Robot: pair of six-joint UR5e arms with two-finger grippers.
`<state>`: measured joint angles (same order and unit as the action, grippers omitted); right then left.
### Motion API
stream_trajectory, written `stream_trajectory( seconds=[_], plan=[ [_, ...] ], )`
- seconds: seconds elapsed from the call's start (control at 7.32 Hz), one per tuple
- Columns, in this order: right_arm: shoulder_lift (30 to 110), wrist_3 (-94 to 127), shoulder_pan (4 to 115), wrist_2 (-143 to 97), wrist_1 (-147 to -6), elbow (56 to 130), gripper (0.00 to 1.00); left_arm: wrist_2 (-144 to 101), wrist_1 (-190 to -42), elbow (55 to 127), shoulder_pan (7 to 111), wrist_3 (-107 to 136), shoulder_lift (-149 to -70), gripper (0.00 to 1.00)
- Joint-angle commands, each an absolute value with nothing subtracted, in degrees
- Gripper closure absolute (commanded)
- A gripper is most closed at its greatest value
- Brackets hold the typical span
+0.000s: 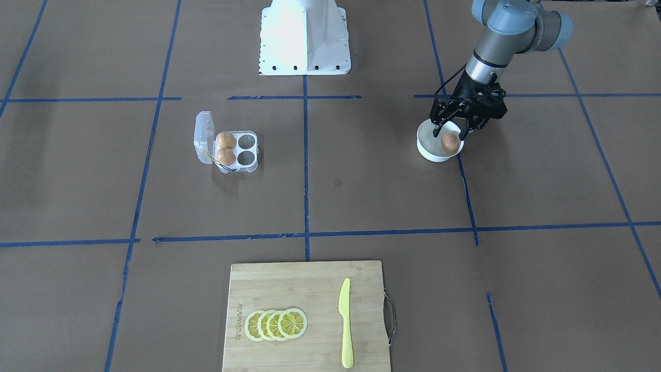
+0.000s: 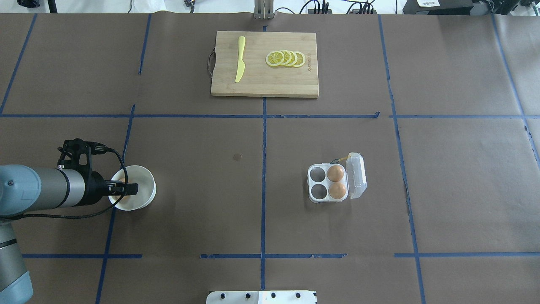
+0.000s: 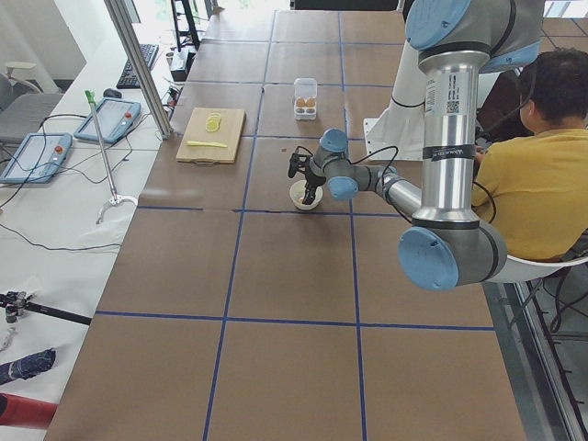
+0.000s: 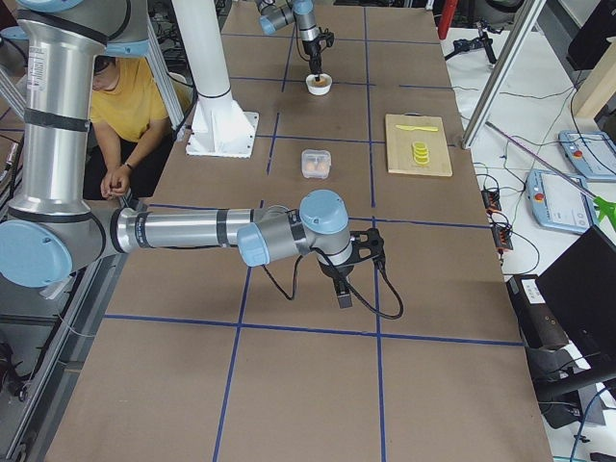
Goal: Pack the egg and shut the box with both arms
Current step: 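Lower the left gripper into the bowl and grasp the brown egg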
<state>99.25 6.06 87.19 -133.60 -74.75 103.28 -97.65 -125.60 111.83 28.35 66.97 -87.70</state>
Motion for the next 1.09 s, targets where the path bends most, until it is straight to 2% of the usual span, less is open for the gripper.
stream_trajectory(
  seconds=[0.0, 0.96],
  plan=[
    [99.32, 6.06, 87.19, -133.59, -74.79, 103.27, 0.0, -97.65, -125.6, 111.71, 27.86, 66.97, -87.8, 0.26],
    [99.32, 6.06, 87.19, -133.59, -74.79, 103.1, 0.0, -97.73, -125.6, 109.16, 26.89, 66.89, -90.26, 0.25]
  ],
)
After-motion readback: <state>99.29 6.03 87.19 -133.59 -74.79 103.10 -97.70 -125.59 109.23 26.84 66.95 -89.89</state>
